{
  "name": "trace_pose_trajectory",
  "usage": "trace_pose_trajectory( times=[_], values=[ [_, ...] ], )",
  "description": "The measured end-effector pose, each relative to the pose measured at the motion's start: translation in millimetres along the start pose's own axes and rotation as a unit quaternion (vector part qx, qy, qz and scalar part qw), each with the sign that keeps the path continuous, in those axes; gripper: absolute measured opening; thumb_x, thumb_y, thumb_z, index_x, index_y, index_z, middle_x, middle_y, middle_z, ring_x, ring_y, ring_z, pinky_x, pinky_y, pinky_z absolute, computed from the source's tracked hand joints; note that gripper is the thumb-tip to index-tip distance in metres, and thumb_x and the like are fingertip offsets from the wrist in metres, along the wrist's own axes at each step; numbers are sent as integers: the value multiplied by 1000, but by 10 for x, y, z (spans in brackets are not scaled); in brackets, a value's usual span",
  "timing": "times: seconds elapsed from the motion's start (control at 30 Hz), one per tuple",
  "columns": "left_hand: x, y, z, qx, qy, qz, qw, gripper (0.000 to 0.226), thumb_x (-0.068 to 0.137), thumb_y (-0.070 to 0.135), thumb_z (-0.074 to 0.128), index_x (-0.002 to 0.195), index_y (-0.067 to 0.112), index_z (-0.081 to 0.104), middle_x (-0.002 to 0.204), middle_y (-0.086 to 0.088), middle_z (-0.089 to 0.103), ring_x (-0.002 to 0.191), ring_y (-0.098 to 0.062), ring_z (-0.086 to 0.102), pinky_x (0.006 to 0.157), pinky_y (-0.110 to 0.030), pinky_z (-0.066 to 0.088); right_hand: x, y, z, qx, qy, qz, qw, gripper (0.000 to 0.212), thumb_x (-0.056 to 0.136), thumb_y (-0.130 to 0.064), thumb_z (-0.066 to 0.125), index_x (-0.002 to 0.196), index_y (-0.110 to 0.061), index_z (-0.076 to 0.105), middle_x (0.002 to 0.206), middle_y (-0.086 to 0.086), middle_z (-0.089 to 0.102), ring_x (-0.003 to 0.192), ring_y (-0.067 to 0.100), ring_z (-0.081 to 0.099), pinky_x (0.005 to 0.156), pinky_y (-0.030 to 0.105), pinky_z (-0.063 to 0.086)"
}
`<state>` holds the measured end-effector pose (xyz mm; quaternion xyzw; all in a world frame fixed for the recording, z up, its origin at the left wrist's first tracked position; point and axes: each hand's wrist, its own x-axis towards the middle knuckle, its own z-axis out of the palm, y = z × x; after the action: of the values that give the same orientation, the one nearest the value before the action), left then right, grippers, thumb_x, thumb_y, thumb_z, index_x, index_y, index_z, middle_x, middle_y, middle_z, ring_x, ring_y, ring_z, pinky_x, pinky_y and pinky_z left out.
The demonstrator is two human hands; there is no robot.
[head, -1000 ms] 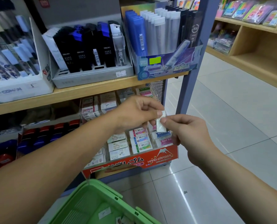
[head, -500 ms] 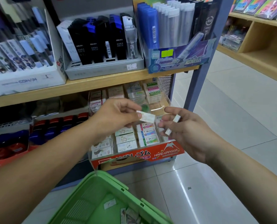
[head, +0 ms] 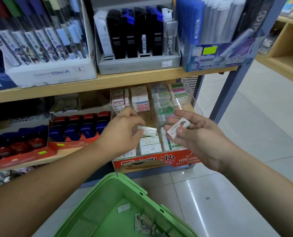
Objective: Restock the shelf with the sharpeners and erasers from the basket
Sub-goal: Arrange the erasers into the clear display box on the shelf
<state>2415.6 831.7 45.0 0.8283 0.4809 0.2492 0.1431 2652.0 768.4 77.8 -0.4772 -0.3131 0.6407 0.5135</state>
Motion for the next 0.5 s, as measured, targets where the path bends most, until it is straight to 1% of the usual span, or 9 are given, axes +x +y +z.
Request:
trace_pose_trajectory(
  times=[0.07,0.13,0.2,0.27,0.33,0.4,0.5],
  values=[
    [26,-15,-9,18,0,2,1000,22,94,24,73,114,18,76,104,10,51,83,-3,54,76,-23,48,-4,10,5,-3,-3,-1,1000,50,97,19,52,136,-10,63,124,12,75,109,27,76,95,46,61],
    [13,-48,-16,15,-7,20,1000,23,95,25,71,117,19,75,103,12,52,84,-4,57,77,-31,54,-2,17,4,-14,-6,-6,1000,53,98,18,52,136,-15,65,127,13,73,110,28,75,97,50,60],
    [-19,-74,-17,21,-35,39,998,27,98,30,68,123,21,74,109,13,55,87,-4,59,79,-33,56,4,21,-12,-29,-3,-11,1000,54,97,18,54,134,-19,69,125,10,74,109,30,75,96,53,60],
    [-30,-104,-16,20,-52,35,998,31,99,36,66,126,24,74,114,12,56,92,-5,61,82,-33,57,18,40,-25,-48,6,-16,999,52,94,17,60,129,-21,72,121,7,76,106,32,76,91,53,62],
    [-22,-128,-19,21,-45,28,998,31,99,37,66,126,23,74,114,11,58,94,-7,61,84,-36,57,32,58,-29,-76,23,-21,997,47,90,12,70,124,-21,74,116,7,78,100,33,78,85,51,64],
    [-16,-142,-10,26,-35,28,999,29,99,36,67,122,21,75,113,10,60,94,-9,61,84,-39,57,39,57,-32,-110,48,-27,992,40,86,5,78,118,-19,75,106,5,80,92,31,79,81,48,64],
    [-11,-145,-10,20,-21,22,999,29,97,37,68,117,18,76,109,10,58,93,-8,60,82,-37,57,47,57,-34,-121,67,-32,990,32,85,-2,83,112,-16,76,100,5,81,88,31,80,78,45,64]
  ],
)
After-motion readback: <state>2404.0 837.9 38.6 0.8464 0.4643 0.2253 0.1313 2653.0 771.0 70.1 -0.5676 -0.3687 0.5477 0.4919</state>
